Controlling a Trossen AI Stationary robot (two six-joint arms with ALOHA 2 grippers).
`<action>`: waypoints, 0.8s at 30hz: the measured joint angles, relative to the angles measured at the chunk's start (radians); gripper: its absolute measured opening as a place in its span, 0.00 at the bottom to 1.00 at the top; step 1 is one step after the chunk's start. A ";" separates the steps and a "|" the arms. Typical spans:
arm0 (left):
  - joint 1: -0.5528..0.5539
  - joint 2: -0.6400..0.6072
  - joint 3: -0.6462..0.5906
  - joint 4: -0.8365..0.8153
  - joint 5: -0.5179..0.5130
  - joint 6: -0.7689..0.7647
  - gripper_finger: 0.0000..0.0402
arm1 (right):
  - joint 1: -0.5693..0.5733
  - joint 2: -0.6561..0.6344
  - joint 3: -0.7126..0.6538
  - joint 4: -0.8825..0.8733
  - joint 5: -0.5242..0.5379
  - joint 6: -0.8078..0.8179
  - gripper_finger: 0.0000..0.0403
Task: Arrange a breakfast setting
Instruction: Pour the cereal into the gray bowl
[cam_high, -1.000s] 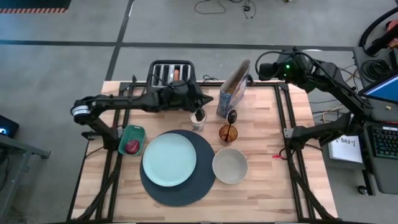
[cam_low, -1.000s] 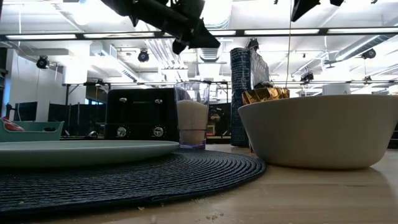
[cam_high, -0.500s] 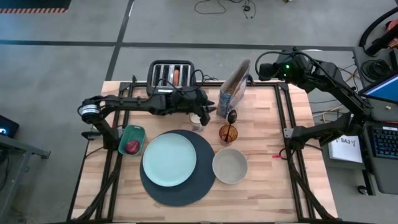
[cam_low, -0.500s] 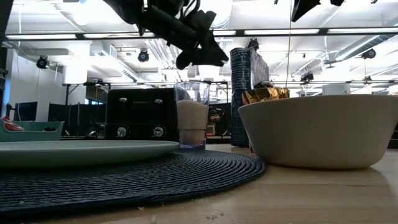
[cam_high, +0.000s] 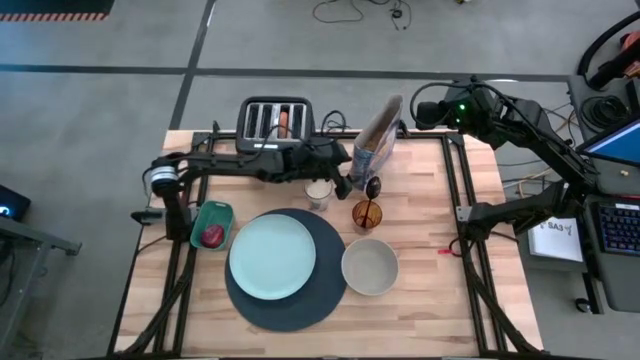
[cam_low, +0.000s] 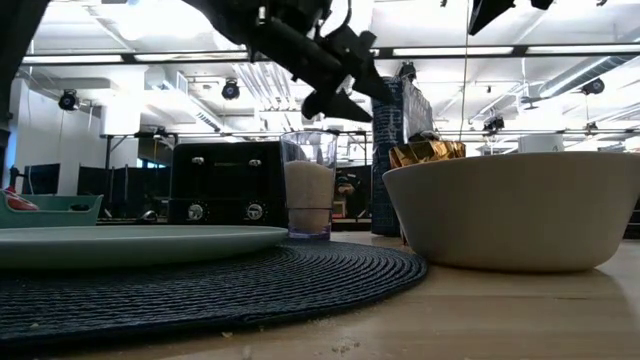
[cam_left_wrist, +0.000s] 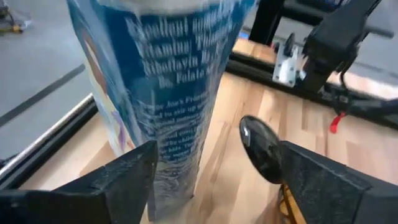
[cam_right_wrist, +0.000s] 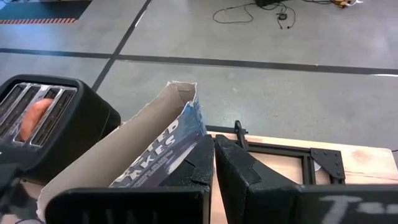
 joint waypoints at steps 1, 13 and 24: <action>0.002 0.016 0.017 -0.014 0.001 -0.002 0.79 | 0.000 0.000 0.000 0.000 -0.003 0.000 0.02; 0.012 0.123 0.165 -0.080 -0.080 -0.015 0.78 | 0.000 0.000 0.000 0.000 -0.021 0.000 0.02; 0.034 0.169 0.190 -0.024 -0.118 -0.051 0.78 | 0.000 0.000 0.000 -0.005 -0.020 -0.001 0.02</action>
